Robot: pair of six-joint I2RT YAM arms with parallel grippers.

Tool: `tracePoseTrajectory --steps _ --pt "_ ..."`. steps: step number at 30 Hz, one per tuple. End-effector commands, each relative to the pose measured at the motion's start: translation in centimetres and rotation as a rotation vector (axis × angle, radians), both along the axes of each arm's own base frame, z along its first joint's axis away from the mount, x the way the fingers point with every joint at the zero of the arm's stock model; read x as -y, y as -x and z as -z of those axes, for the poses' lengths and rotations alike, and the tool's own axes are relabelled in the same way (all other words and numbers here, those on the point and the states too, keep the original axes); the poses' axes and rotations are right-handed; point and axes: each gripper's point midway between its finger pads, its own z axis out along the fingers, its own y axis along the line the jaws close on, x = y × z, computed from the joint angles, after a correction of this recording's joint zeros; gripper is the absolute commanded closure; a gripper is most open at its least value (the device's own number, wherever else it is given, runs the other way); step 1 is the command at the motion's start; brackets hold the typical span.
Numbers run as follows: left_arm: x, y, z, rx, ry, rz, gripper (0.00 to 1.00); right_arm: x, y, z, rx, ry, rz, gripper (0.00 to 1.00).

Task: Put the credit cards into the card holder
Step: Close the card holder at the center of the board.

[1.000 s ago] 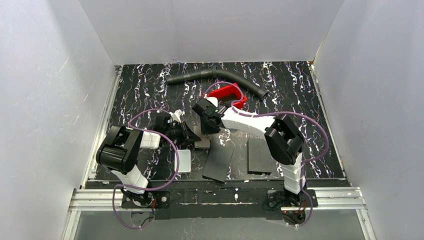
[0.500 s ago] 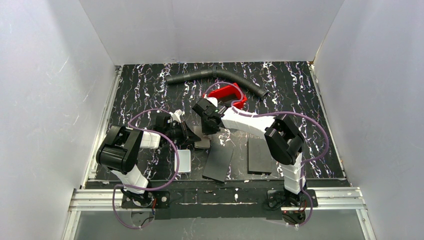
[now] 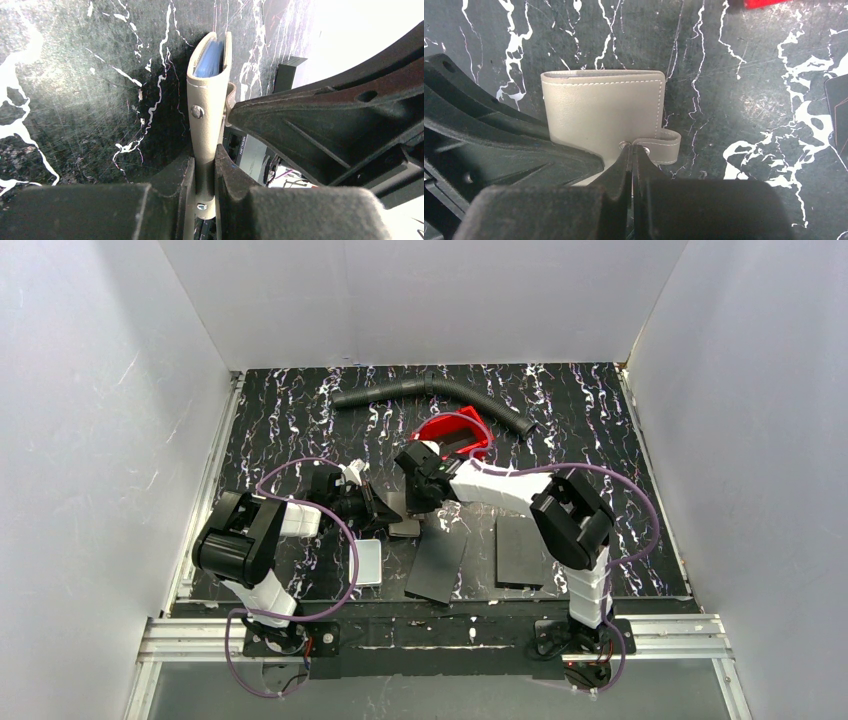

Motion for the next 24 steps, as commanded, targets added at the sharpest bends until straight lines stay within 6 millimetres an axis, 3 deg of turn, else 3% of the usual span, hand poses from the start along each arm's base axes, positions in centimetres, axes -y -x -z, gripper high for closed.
tracePoseTrajectory --steps 1,14,24 --pt "-1.3 0.4 2.5 -0.036 -0.111 -0.035 1.0 -0.6 -0.9 -1.5 0.017 -0.102 0.024 0.99" --pt "-1.3 0.5 2.7 -0.042 -0.115 -0.035 1.0 -0.9 -1.3 -2.8 0.018 -0.207 0.039 0.99" --pt "-1.2 0.5 2.8 -0.048 -0.115 -0.034 1.0 -1.6 -0.7 -2.2 -0.025 -0.226 0.008 0.99"
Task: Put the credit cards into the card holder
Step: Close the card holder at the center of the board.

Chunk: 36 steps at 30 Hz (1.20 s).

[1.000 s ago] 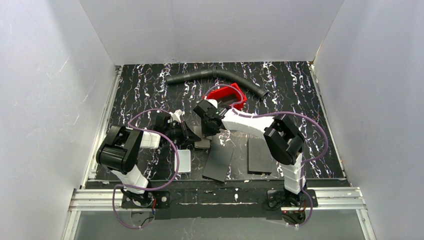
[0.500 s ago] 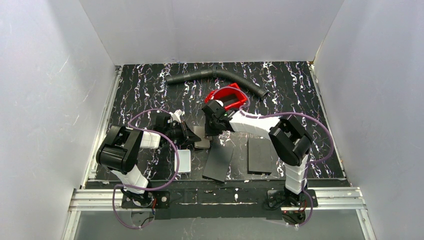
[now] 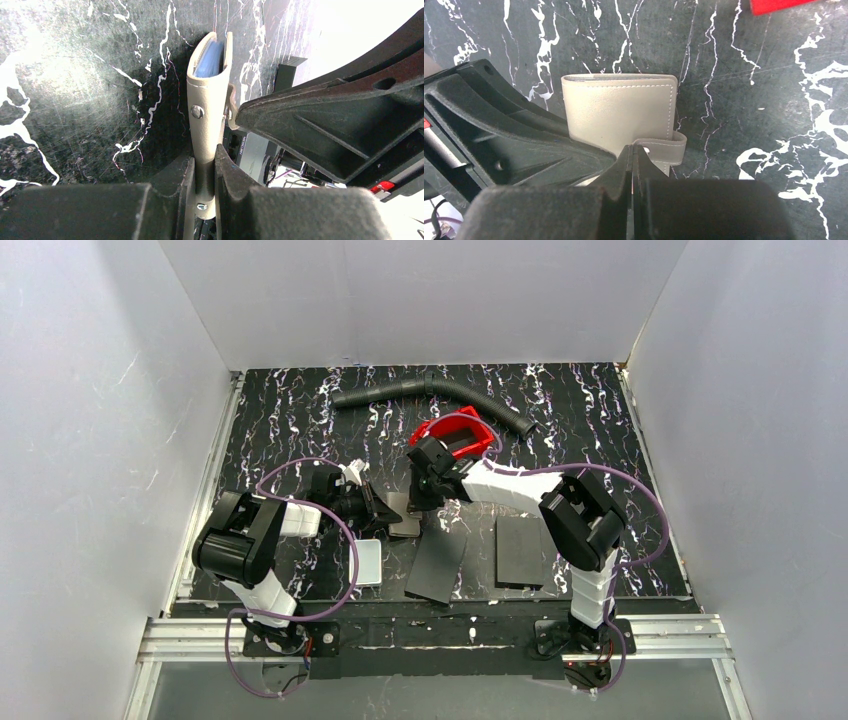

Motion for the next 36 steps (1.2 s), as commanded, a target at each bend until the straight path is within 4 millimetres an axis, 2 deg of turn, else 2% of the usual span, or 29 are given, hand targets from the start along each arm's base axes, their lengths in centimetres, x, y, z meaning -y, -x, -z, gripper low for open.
tracePoseTrajectory --steps 1,6,14,24,30,36 --pt "-1.3 0.5 2.9 -0.047 -0.116 -0.034 1.0 -1.2 -0.4 -1.5 0.019 -0.066 -0.012 0.99" --pt "-1.2 0.5 2.9 -0.051 -0.115 -0.032 1.0 -1.3 -0.5 -1.4 0.022 -0.067 -0.014 0.99" --pt "-1.2 0.6 3.0 -0.05 -0.117 -0.031 1.0 -1.2 0.6 0.1 -0.038 -0.059 -0.035 0.99" --pt "-1.2 0.5 2.9 -0.046 -0.116 -0.033 1.0 -0.7 0.5 1.7 -0.041 -0.019 -0.03 0.99" --pt "-1.3 0.7 3.1 -0.053 -0.117 -0.031 1.0 -0.4 0.0 2.8 -0.04 -0.061 -0.03 0.99" --pt "-1.3 0.7 3.1 -0.057 -0.119 -0.032 1.0 0.4 0.8 4.7 -0.089 -0.153 -0.018 0.99"
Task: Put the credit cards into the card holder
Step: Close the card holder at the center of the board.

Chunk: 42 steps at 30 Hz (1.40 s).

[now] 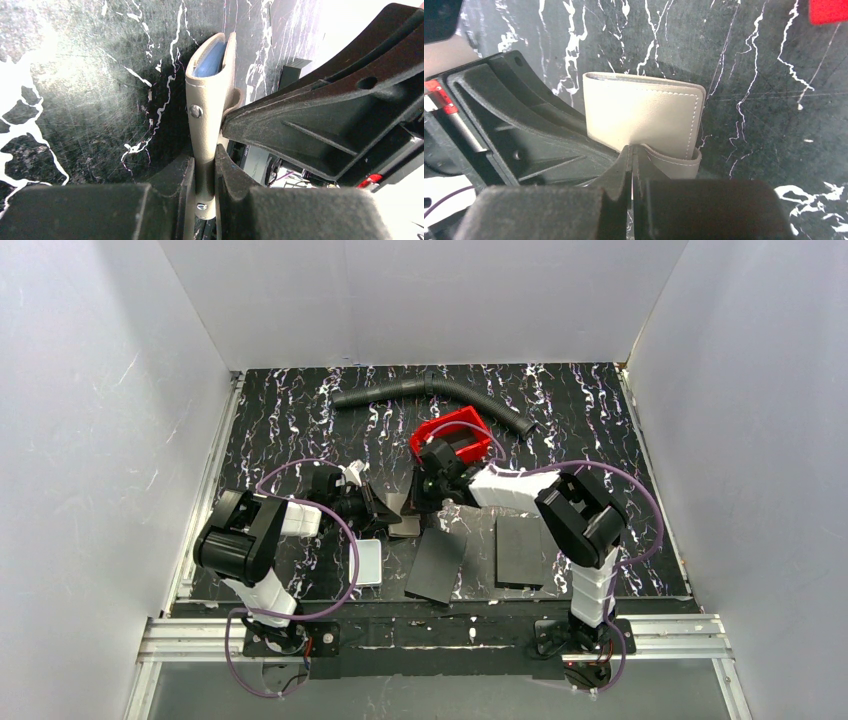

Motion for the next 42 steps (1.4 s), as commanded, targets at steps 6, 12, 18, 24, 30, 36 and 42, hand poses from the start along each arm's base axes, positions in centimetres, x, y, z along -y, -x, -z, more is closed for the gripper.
tracePoseTrajectory --steps 6,12,18,24,30,36,42 --pt "-1.2 0.9 3.0 -0.064 -0.108 -0.026 1.0 3.1 0.7 5.3 -0.048 -0.081 0.035 0.99" --pt "-1.2 0.8 3.0 -0.063 -0.11 -0.03 1.0 5.3 2.2 8.8 -0.065 -0.089 0.034 0.99" --pt "-1.2 0.8 3.1 -0.063 -0.114 -0.031 1.0 8.2 4.3 13.8 -0.144 -0.04 0.078 0.99" --pt "-1.3 0.9 3.4 -0.072 -0.117 -0.031 1.0 11.0 4.8 16.5 -0.198 -0.008 0.179 0.99" --pt "-1.3 0.9 3.3 -0.072 -0.119 -0.028 1.0 13.3 5.1 17.3 -0.226 0.041 0.268 0.99" --pt "-1.2 1.0 3.3 -0.076 -0.113 -0.021 1.0 12.7 5.0 17.6 -0.235 0.037 0.242 0.99" --pt "-1.1 0.8 2.9 -0.073 -0.105 -0.023 1.0 10.0 2.3 10.5 -0.099 -0.066 0.146 0.7"
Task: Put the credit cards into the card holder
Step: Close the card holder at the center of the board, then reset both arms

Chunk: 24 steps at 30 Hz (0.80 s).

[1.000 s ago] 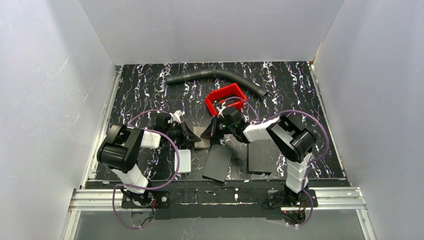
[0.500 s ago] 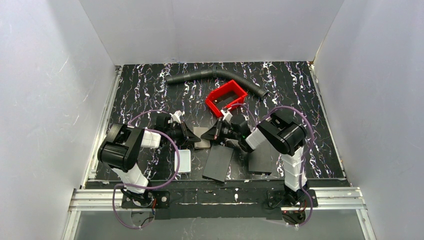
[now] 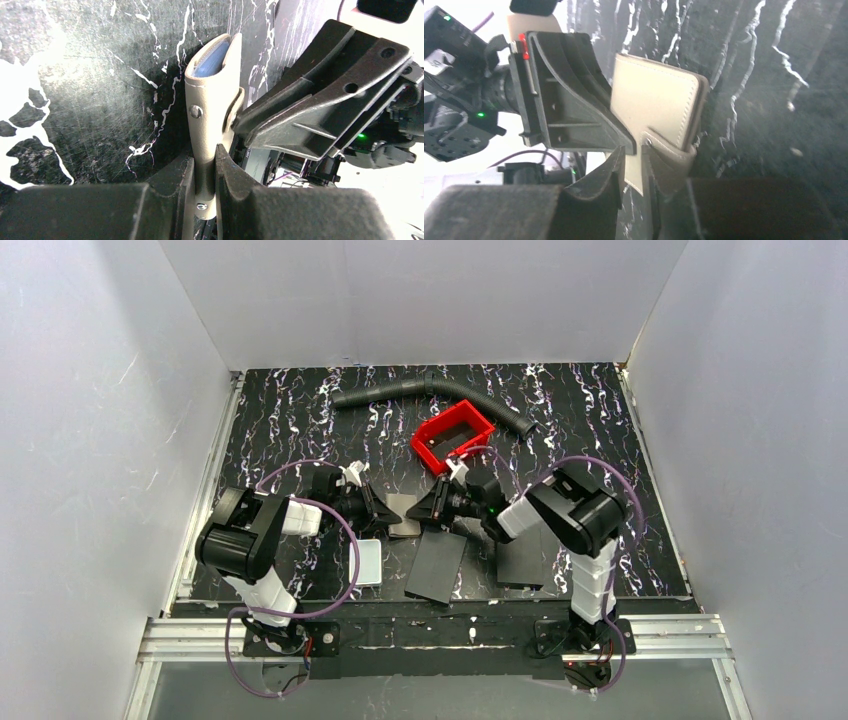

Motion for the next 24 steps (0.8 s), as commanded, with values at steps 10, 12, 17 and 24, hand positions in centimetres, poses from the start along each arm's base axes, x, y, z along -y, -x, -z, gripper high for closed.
tracePoseTrajectory --steps 10,12,17,24 --pt "-0.7 0.5 2.3 -0.073 -0.095 -0.003 0.94 4.6 -2.4 -5.2 0.152 0.375 0.008 0.34" --pt "-0.9 0.4 2.1 -0.077 -0.109 0.0 0.85 5.1 -2.9 -7.0 0.203 0.407 0.014 0.27" --pt "-1.7 0.1 1.3 -0.084 -0.138 0.001 0.69 6.8 -3.3 -9.6 0.285 0.508 0.01 0.15" --pt "-4.7 0.2 -1.6 -0.063 -0.264 -0.012 0.54 8.2 -3.3 -11.9 0.332 0.547 0.01 0.08"
